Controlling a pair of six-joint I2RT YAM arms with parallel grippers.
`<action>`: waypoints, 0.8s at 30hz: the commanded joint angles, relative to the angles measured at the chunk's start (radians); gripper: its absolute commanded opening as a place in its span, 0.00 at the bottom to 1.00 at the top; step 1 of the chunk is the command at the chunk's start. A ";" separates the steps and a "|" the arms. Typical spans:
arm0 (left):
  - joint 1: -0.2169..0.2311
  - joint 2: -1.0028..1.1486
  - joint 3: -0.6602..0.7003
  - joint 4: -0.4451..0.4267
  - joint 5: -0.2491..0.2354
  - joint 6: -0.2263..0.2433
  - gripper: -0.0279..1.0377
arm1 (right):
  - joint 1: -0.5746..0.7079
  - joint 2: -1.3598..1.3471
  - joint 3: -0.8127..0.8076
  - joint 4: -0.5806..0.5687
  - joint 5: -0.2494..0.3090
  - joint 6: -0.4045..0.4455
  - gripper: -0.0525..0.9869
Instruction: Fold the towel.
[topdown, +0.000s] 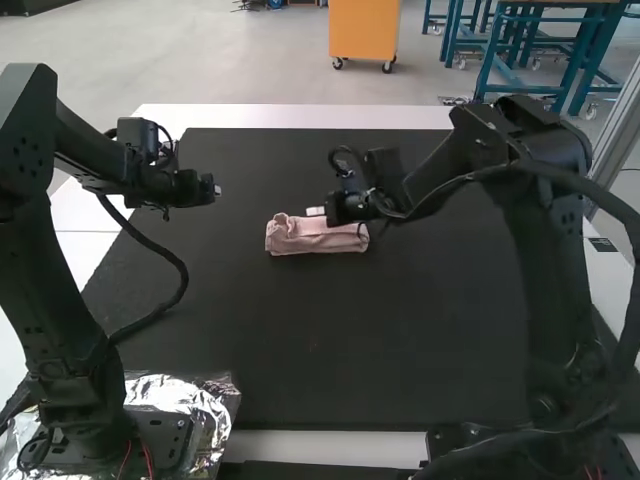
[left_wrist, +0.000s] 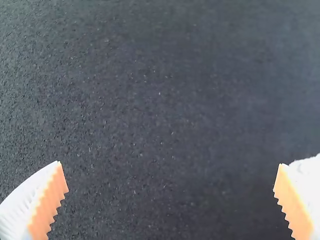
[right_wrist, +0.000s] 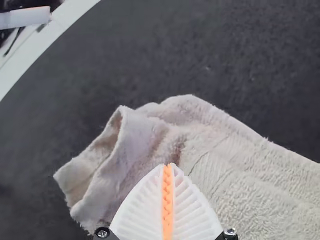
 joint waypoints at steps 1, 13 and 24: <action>-0.003 -0.031 -0.002 0.010 0.005 -0.009 0.94 | -0.011 0.038 0.031 0.038 -0.012 0.030 0.03; -0.024 -0.084 0.032 0.025 0.002 -0.062 0.94 | 0.003 0.187 0.014 0.160 -0.013 0.047 0.03; -0.105 -0.259 0.204 -0.054 -0.063 -0.082 0.94 | -0.082 -0.200 0.147 0.074 -0.010 0.198 0.35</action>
